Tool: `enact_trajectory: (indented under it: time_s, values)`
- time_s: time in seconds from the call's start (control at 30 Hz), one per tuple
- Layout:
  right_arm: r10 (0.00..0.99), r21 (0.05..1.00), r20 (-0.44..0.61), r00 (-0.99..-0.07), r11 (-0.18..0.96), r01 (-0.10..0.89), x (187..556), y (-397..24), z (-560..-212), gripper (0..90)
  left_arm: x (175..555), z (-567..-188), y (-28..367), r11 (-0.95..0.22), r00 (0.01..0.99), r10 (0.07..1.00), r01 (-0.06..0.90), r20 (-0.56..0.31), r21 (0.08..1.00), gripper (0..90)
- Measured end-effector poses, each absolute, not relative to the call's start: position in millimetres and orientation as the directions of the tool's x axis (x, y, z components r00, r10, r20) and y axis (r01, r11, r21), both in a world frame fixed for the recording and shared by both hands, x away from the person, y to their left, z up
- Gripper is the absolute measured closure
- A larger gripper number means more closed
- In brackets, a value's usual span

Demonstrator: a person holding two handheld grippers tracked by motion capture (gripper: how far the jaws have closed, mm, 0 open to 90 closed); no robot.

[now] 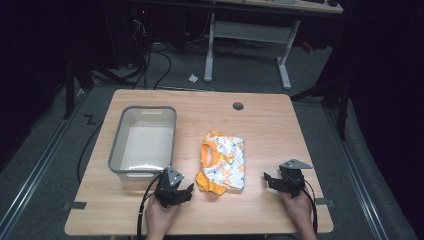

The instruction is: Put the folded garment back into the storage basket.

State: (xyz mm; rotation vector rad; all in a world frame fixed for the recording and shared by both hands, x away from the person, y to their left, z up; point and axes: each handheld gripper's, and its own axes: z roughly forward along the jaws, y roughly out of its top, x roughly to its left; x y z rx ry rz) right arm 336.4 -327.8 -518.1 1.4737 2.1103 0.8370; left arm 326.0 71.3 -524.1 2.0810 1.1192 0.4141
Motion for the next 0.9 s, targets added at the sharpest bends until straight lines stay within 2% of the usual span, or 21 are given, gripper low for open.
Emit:
enact_trajectory:
  time_s: [0.9]
  values:
    - [0.94,0.69,-0.008,-0.341,0.252,0.679,336.7,-327.8,-518.0,27.6,326.0,-523.9,70.4,-0.362,0.566,0.823,0.587,-0.048,0.724,32.5]
